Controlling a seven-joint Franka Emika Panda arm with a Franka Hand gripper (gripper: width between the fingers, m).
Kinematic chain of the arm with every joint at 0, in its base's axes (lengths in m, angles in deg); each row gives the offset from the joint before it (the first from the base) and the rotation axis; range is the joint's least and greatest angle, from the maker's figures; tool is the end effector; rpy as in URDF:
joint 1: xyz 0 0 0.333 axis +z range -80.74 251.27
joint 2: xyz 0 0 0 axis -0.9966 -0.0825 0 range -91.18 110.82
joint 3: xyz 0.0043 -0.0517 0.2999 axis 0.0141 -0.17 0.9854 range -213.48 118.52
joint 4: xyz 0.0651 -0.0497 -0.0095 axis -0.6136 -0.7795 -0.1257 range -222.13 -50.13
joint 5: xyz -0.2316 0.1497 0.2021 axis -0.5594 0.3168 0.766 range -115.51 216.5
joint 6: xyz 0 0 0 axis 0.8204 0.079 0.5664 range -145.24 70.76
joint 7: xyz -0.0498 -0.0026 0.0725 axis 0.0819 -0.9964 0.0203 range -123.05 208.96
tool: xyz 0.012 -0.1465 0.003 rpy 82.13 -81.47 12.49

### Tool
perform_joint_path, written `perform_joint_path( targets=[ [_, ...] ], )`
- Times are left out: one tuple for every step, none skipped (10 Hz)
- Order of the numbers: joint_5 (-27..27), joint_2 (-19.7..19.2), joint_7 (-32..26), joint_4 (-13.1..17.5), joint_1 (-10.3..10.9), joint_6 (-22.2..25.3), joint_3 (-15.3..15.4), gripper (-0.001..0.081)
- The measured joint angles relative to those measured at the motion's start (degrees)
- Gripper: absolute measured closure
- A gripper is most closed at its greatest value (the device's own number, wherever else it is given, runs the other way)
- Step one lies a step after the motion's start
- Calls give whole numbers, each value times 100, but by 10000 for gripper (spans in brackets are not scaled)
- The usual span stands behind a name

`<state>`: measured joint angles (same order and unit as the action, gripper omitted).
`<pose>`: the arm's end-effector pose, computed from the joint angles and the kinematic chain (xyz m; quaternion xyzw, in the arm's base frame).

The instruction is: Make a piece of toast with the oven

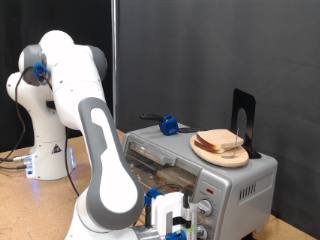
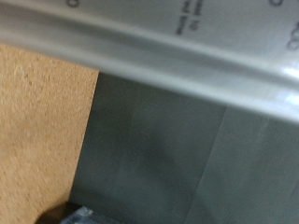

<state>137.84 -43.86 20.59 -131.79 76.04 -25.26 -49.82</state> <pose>0.6472 0.0142 0.1642 -0.7091 0.2485 0.0852 0.6544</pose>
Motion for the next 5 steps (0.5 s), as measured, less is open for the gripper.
perform_joint_path(
  targets=[
    [39, 47, -383, -74, 4, -48, 5, 711],
    [83, 105, -777, -157, 5, -109, 13, 711],
    [130, 149, -1141, -229, 7, -159, 21, 708],
    [170, 173, -1432, -275, 7, -178, 23, 708],
    [200, 189, -1649, -308, 7, -189, 24, 707]
  ],
)
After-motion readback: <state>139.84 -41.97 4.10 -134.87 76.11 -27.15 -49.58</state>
